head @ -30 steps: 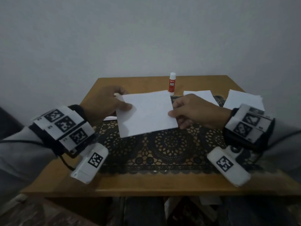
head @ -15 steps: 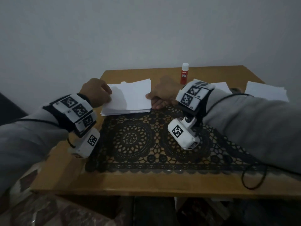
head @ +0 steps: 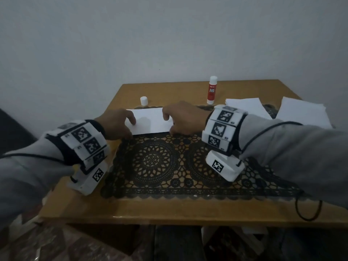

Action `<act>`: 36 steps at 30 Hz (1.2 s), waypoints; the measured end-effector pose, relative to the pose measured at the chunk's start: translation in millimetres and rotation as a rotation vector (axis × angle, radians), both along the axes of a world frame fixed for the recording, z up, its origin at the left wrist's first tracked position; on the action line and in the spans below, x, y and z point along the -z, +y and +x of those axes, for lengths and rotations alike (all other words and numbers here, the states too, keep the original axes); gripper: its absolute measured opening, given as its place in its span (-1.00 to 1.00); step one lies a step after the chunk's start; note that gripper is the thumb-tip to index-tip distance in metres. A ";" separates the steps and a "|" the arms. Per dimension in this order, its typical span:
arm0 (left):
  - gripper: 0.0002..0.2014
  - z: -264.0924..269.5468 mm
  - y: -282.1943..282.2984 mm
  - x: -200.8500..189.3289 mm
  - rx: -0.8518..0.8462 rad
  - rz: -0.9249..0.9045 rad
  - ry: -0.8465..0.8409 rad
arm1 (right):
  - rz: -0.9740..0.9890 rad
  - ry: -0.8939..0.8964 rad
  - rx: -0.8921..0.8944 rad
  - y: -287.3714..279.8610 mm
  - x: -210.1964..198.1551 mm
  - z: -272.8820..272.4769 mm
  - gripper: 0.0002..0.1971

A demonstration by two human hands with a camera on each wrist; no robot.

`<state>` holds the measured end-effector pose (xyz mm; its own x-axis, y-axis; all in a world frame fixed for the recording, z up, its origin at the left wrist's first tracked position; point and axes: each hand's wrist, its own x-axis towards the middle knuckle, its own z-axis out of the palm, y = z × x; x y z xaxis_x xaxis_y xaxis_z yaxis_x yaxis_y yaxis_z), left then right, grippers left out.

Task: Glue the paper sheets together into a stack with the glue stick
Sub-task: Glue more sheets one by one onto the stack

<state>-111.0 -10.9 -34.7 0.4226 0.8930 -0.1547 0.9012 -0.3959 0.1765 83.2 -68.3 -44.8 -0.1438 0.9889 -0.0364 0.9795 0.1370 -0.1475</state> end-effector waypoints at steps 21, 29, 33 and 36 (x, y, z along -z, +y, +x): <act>-0.74 113.0 -71.5 -11.5 0.502 0.221 -0.238 | 0.247 -0.053 0.318 -96.6 -9.1 168.5 -0.90; -0.58 204.1 -92.3 2.1 0.663 0.120 -0.117 | 0.337 -0.031 0.390 -97.5 3.0 186.1 -0.84; -0.49 230.6 -83.7 6.5 0.675 0.117 -0.020 | 0.322 -0.008 0.455 -90.9 6.1 182.7 -0.84; -0.53 241.2 -81.2 10.4 0.675 0.136 0.059 | 0.321 0.021 0.490 -88.2 8.6 182.9 -0.85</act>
<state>130.1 -92.1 -45.1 0.8873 0.4503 -0.0999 0.4561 -0.8888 0.0443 266.0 -156.5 -53.5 0.3358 0.9013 0.2736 0.9372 -0.2905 -0.1931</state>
